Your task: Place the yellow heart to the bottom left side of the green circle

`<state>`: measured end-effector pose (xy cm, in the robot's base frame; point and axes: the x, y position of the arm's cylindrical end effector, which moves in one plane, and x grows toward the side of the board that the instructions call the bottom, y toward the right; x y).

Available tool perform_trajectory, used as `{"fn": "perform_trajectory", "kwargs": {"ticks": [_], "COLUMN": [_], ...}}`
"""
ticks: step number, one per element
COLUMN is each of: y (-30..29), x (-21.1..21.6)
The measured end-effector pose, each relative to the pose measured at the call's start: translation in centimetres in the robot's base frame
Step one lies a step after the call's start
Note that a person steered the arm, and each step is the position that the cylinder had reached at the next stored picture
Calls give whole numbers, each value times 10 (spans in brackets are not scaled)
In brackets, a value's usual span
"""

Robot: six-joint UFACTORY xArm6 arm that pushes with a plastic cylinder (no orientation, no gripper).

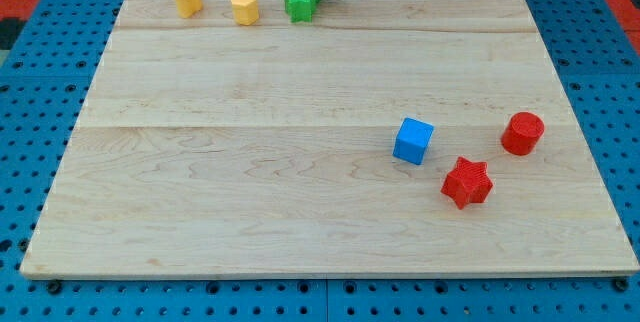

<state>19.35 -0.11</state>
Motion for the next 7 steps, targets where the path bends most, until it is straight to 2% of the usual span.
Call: {"fn": "perform_trajectory", "kwargs": {"ticks": [1,2,4,6,7], "y": [-13,-50,-35,-4,-56], "x": [-1,0,41,32,17]}}
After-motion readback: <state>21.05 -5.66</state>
